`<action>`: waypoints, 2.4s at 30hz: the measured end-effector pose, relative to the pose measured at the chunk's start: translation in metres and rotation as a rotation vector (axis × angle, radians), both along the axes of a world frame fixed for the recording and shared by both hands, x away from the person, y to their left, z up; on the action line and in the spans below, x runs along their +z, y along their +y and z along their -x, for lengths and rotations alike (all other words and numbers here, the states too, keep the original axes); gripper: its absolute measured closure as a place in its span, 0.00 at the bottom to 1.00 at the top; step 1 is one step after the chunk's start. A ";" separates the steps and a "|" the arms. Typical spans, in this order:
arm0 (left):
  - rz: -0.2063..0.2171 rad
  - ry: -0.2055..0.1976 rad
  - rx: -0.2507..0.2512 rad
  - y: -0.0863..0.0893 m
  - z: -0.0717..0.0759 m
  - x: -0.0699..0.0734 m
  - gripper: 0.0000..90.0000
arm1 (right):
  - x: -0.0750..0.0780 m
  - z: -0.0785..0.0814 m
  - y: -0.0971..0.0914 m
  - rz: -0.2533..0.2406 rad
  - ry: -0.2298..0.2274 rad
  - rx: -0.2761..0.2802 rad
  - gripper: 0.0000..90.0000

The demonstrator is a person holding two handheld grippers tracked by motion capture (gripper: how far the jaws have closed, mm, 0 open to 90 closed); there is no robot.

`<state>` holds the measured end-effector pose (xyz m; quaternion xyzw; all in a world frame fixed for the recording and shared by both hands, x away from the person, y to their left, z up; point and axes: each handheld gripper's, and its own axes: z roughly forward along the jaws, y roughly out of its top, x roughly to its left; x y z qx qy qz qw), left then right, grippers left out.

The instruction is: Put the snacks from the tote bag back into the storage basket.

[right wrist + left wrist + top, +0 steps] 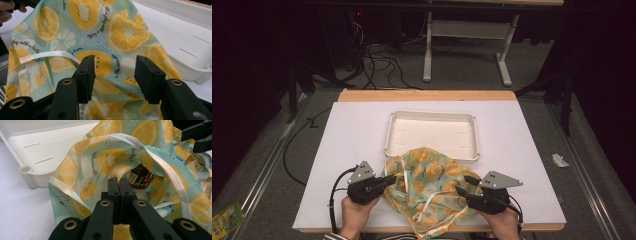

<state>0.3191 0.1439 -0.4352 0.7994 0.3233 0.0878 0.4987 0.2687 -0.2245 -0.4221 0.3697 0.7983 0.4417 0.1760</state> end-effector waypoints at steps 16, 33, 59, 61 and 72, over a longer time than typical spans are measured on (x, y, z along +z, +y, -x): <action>0.003 0.002 -0.002 0.000 0.000 0.000 1.00 | -0.016 -0.004 0.010 0.059 0.015 0.034 0.47; 0.006 0.004 -0.003 0.000 0.000 -0.001 1.00 | -0.026 -0.007 0.008 0.094 0.026 0.011 0.89; 0.009 0.004 -0.006 0.000 0.000 -0.001 1.00 | -0.027 -0.006 0.015 0.136 0.010 0.050 0.67; 0.010 0.004 -0.005 0.001 0.000 -0.001 1.00 | -0.028 -0.006 0.017 0.146 0.011 0.054 0.65; 0.013 0.005 -0.007 0.001 0.001 0.000 1.00 | -0.034 -0.012 0.018 0.168 0.033 0.038 0.85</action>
